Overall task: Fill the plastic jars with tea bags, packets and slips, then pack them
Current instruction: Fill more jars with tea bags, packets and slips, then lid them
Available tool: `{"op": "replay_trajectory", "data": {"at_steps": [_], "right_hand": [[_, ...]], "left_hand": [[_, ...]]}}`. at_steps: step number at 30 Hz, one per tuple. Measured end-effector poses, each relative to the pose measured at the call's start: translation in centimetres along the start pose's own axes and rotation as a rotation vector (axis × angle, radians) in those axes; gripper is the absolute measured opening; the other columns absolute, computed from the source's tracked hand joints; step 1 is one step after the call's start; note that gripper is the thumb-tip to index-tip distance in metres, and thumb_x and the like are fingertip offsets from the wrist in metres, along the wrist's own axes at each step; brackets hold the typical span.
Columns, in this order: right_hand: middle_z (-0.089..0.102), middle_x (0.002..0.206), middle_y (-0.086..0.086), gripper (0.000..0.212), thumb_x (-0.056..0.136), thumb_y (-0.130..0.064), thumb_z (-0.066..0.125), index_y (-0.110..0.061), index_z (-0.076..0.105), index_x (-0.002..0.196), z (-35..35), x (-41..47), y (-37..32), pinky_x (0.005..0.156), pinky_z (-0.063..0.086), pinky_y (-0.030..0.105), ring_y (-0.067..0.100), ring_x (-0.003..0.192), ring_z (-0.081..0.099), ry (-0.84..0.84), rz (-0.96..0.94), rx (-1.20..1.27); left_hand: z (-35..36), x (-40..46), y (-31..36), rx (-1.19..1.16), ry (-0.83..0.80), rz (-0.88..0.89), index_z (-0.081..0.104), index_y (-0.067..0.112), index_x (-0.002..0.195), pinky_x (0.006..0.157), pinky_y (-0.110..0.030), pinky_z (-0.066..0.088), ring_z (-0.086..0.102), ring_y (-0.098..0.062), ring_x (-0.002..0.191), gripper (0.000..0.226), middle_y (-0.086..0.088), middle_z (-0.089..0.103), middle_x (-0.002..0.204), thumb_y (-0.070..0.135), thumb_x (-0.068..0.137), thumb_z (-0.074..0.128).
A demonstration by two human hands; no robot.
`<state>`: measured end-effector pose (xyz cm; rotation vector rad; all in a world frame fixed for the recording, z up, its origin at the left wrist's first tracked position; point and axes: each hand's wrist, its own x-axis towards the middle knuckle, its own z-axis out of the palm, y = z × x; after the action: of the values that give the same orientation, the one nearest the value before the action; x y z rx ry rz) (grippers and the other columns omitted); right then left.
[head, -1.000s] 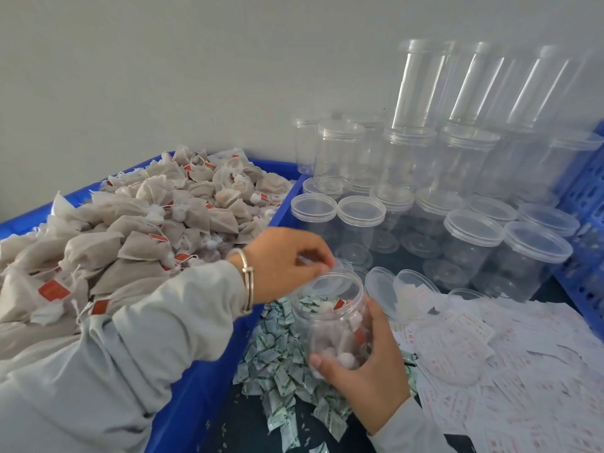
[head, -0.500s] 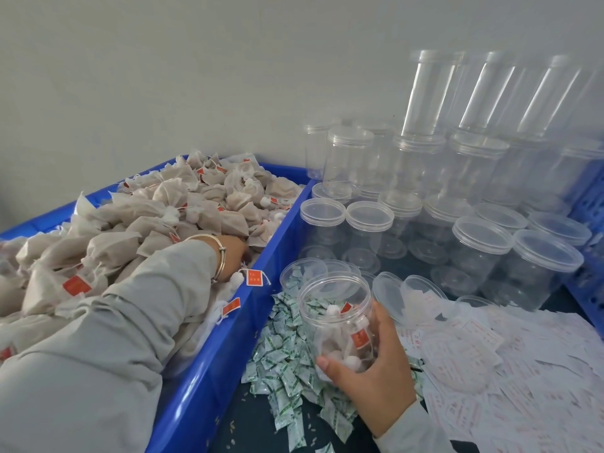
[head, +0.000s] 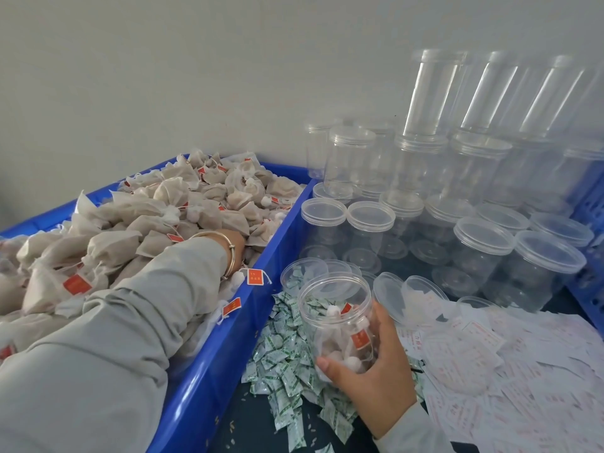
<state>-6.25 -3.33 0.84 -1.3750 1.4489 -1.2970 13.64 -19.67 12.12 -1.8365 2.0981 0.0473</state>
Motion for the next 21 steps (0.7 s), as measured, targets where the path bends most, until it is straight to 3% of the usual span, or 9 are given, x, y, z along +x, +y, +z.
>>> {"op": "replay_trajectory", "data": {"at_steps": [5,8,10,12,15,21], "right_hand": [[0.051,0.136,-0.013,0.107,0.053,-0.025,0.091,-0.035,0.032,0.142,0.0,0.1,0.1,0.104,0.045,0.032,0.001,0.120,0.053,-0.006,-0.004,0.014],[0.050,0.137,-0.013,0.108,0.053,-0.025,0.091,-0.035,0.032,0.142,0.0,0.1,0.0,0.106,0.044,0.036,0.003,0.122,0.051,-0.008,-0.011,0.023],[0.050,0.137,-0.014,0.108,0.053,-0.024,0.091,-0.036,0.032,0.142,0.0,0.1,0.0,0.106,0.043,0.036,0.002,0.123,0.050,-0.003,-0.012,0.021],[0.049,0.137,-0.014,0.108,0.052,-0.026,0.091,-0.037,0.032,0.142,0.0,0.1,0.0,0.106,0.043,0.036,0.002,0.123,0.050,-0.007,-0.008,0.017],[0.050,0.136,-0.014,0.110,0.048,-0.035,0.089,-0.037,0.032,0.142,0.0,0.1,0.0,0.106,0.043,0.038,0.004,0.123,0.050,-0.008,-0.008,0.009],[0.048,0.137,-0.017,0.111,0.042,-0.049,0.083,-0.042,0.031,0.140,0.3,0.2,0.1,0.106,0.043,0.031,-0.002,0.123,0.048,0.016,-0.028,-0.008]], "left_hand": [[-0.6,-0.5,-0.2,-0.171,0.144,-0.005,0.068,0.020,0.108,0.083,-0.023,0.046,0.059,-0.016,0.096,0.021,0.002,0.065,0.106,0.018,0.090,0.057],[-1.1,-0.6,-1.1,-0.621,0.307,-0.015,0.064,0.023,0.081,0.068,-0.022,0.046,0.051,-0.010,0.065,0.014,0.005,0.059,0.086,0.015,0.090,0.057],[-1.4,-0.8,-1.5,-0.901,0.424,-0.004,0.065,0.018,0.086,0.057,-0.022,0.044,0.048,-0.008,0.059,0.012,0.004,0.057,0.082,0.013,0.091,0.056],[-1.9,-1.4,-1.2,-1.235,0.463,0.042,0.066,0.011,0.094,0.059,-0.024,0.049,0.053,-0.010,0.059,0.010,0.000,0.059,0.081,0.010,0.092,0.057],[-2.6,-2.8,0.0,-1.661,0.358,0.160,0.066,0.016,0.086,0.063,-0.029,0.058,0.062,-0.015,0.070,0.017,-0.007,0.064,0.088,0.006,0.092,0.054],[-2.6,-5.0,3.1,-1.852,0.046,0.480,0.064,0.011,0.088,0.054,-0.021,0.055,0.063,-0.009,0.059,0.026,-0.004,0.063,0.075,-0.003,0.094,0.042]]}}
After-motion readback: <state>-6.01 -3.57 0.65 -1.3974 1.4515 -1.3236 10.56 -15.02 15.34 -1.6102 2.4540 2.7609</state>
